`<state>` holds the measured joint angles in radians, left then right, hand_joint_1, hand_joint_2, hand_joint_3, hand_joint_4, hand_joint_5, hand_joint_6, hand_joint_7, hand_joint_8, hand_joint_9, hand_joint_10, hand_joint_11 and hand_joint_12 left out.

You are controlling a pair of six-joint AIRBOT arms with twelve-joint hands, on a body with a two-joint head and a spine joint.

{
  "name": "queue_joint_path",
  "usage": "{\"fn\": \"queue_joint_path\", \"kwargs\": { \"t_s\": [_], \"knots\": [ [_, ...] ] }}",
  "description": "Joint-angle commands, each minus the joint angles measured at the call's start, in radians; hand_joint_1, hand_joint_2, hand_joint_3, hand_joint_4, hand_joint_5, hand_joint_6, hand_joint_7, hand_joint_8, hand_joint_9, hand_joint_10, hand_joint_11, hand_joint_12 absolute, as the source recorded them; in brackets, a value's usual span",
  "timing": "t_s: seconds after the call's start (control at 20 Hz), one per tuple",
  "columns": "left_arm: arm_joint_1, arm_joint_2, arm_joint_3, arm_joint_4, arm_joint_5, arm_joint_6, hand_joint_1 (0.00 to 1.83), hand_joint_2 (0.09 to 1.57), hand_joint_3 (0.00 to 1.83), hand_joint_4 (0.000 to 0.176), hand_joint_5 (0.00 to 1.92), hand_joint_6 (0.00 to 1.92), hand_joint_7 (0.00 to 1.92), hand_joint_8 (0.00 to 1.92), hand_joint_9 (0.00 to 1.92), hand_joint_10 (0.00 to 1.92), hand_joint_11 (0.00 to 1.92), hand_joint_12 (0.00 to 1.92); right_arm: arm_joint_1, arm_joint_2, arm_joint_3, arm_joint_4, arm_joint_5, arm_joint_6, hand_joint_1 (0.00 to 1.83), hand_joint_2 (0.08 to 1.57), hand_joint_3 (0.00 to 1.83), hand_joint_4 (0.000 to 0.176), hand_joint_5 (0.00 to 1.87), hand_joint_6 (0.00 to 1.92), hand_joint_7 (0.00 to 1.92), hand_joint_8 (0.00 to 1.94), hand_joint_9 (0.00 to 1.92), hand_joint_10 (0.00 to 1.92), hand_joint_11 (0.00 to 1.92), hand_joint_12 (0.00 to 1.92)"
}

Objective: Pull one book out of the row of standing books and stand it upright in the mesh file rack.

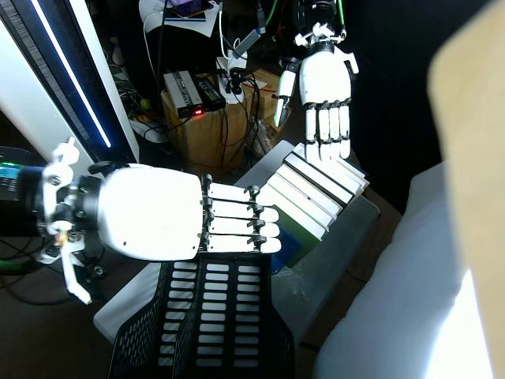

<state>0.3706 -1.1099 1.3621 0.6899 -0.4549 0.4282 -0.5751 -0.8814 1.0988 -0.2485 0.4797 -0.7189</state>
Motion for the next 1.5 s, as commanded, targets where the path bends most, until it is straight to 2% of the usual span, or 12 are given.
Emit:
{"fn": "queue_joint_path", "kwargs": {
  "t_s": [0.0, 0.2, 0.35, 0.55, 0.6, 0.75, 0.85, 0.95, 1.15, 1.25, 1.35, 1.45],
  "knots": [
    [-0.012, 0.003, 0.017, -0.009, -0.051, -0.008, 0.16, 1.27, 0.0, 0.046, 0.05, 0.01, 0.0, 0.0, 0.0, 0.0, 0.0, 0.0, 0.004, -0.001, 0.01, 0.02, 0.096, 0.0, 0.53, 1.19, 0.0, 0.0, 0.0, 0.0, 0.0, 0.0, 0.0, 0.0, 0.0, 0.0],
    [-0.017, -0.033, 0.058, -0.002, 0.002, -0.009, 0.24, 1.25, 0.0, 0.034, 0.18, 0.02, 0.0, 0.0, 0.0, 0.0, 0.0, 0.0, -0.013, -0.026, 0.023, 0.022, 0.083, 0.013, 0.59, 1.2, 0.0, 0.0, 0.0, 0.0, 0.0, 0.0, 0.0, 0.0, 0.0, 0.0],
    [-0.018, -0.068, 0.096, -0.001, 0.038, -0.009, 0.17, 1.25, 0.0, 0.064, 0.22, 0.02, 0.0, 0.0, 0.0, 0.0, 0.0, 0.0, -0.026, -0.042, 0.034, 0.022, 0.083, 0.029, 0.54, 1.21, 0.0, 0.0, 0.0, 0.0, 0.0, 0.0, 0.0, 0.0, 0.0, 0.0],
    [-0.023, -0.082, 0.109, 0.006, 0.054, -0.008, 0.23, 1.25, 0.0, 0.074, 0.29, 0.02, 0.0, 0.0, 0.0, 0.0, 0.0, 0.0, -0.035, -0.051, 0.04, 0.022, 0.083, 0.045, 0.5, 1.22, 0.01, 0.0, 0.0, 0.0, 0.0, 0.0, 0.0, 0.0, 0.0, 0.0],
    [-0.025, -0.082, 0.106, 0.01, 0.051, -0.008, 0.21, 1.25, 0.0, 0.087, 0.29, 0.02, 0.0, 0.0, 0.0, 0.0, 0.0, 0.0, -0.037, -0.051, 0.041, 0.024, 0.084, 0.048, 0.47, 1.23, 0.01, 0.0, 0.0, 0.0, 0.0, 0.0, 0.0, 0.0, 0.0, 0.0],
    [-0.027, -0.07, 0.087, 0.015, 0.03, -0.008, 0.18, 1.26, 0.0, 0.084, 0.31, 0.02, 0.0, 0.0, 0.0, 0.0, 0.0, 0.0, -0.046, -0.051, 0.041, 0.037, 0.091, 0.049, 0.47, 1.23, 0.01, 0.0, 0.0, 0.0, 0.0, 0.0, 0.0, 0.0, 0.0, 0.0],
    [-0.028, -0.058, 0.069, 0.018, 0.012, -0.008, 0.12, 1.26, 0.0, 0.093, 0.29, 0.0, 0.0, 0.0, 0.0, 0.0, 0.0, 0.0, -0.051, -0.051, 0.041, 0.043, 0.094, 0.05, 0.46, 1.23, 0.01, 0.0, 0.0, 0.0, 0.0, 0.0, 0.0, 0.0, 0.0, 0.0],
    [-0.031, -0.047, 0.05, 0.036, 0.003, -0.008, 0.14, 1.26, 0.0, 0.073, 0.31, 0.01, 0.0, 0.0, 0.0, 0.0, 0.0, 0.0, -0.053, -0.051, 0.041, 0.046, 0.097, 0.053, 0.45, 1.24, 0.01, 0.0, 0.0, 0.0, 0.0, 0.0, 0.0, 0.0, 0.0, 0.0],
    [-0.034, -0.055, 0.048, 0.097, 0.036, -0.024, 0.04, 1.25, 0.0, 0.072, 0.34, 0.01, 0.0, 0.0, 0.0, 0.0, 0.0, 0.0, -0.053, -0.051, 0.041, 0.05, 0.101, 0.054, 0.45, 1.25, 0.01, 0.0, 0.0, 0.0, 0.0, 0.0, 0.0, 0.0, 0.0, 0.0],
    [-0.032, -0.062, 0.049, 0.114, 0.048, -0.025, 0.12, 1.26, 0.0, 0.06, 0.38, 0.02, 0.0, 0.0, 0.0, 0.0, 0.0, 0.0, -0.054, -0.051, 0.041, 0.05, 0.102, 0.055, 0.46, 1.25, 0.01, 0.0, 0.0, 0.0, 0.0, 0.0, 0.0, 0.0, 0.0, 0.0],
    [-0.027, -0.075, 0.055, 0.14, 0.062, -0.034, 0.15, 1.27, 0.01, 0.065, 0.37, 0.01, 0.0, 0.0, 0.0, 0.0, 0.0, 0.0, -0.057, -0.051, 0.041, 0.053, 0.104, 0.055, 0.5, 1.25, 0.0, 0.0, 0.0, 0.0, 0.0, 0.0, 0.0, 0.0, 0.0, 0.0],
    [-0.023, -0.082, 0.059, 0.143, 0.064, -0.04, 0.15, 1.29, 0.01, 0.046, 0.35, 0.0, 0.0, 0.0, 0.0, 0.0, 0.0, 0.0, -0.059, -0.051, 0.041, 0.057, 0.105, 0.055, 0.47, 1.26, 0.01, 0.0, 0.0, 0.0, 0.0, 0.0, 0.0, 0.0, 0.0, 0.0]
  ]
}}
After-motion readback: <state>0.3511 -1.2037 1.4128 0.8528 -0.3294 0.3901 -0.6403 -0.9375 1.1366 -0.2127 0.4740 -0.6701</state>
